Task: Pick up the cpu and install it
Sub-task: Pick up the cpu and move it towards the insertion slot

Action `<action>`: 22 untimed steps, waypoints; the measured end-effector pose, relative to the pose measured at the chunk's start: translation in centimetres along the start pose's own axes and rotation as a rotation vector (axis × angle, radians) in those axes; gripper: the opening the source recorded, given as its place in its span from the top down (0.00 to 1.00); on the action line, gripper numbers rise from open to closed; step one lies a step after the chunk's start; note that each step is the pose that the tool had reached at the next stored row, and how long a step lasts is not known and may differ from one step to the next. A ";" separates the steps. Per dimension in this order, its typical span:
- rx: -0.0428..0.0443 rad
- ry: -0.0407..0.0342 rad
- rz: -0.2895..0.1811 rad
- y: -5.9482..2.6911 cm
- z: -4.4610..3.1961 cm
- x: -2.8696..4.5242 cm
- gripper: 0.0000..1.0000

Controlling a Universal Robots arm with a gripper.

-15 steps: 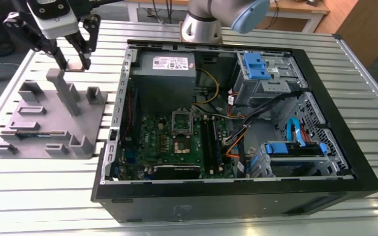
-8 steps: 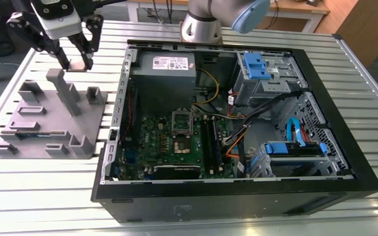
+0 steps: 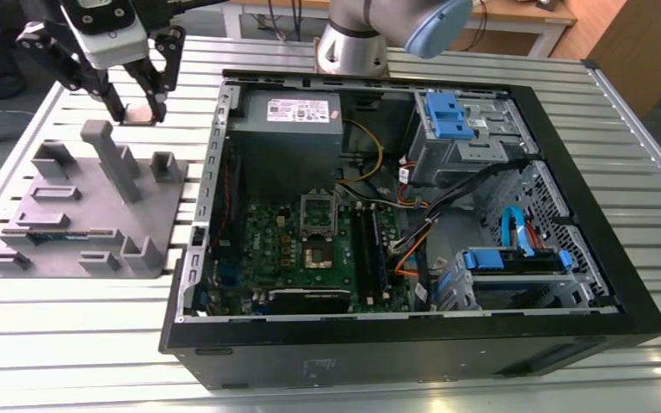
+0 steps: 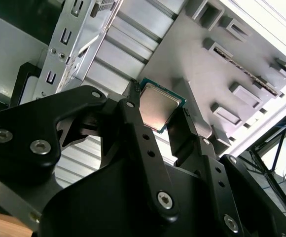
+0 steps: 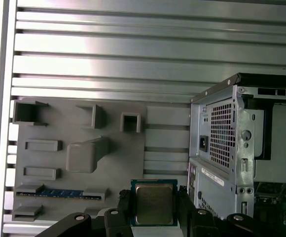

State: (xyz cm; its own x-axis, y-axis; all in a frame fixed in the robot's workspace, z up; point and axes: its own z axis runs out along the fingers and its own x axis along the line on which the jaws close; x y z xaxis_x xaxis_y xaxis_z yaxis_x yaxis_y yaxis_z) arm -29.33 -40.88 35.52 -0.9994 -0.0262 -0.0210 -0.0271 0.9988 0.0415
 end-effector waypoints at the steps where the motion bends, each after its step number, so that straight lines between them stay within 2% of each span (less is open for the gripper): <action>1: 0.0000 0.0000 0.000 0.00 0.00 -0.06 0.53; 22: 0.0000 0.0000 0.000 -0.04 0.03 -1.47 0.53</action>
State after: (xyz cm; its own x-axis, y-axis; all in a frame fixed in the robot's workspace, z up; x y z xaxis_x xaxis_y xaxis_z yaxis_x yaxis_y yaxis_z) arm -27.86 -40.88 35.52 -0.9994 -0.0262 -0.0210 -0.0271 0.9988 0.0415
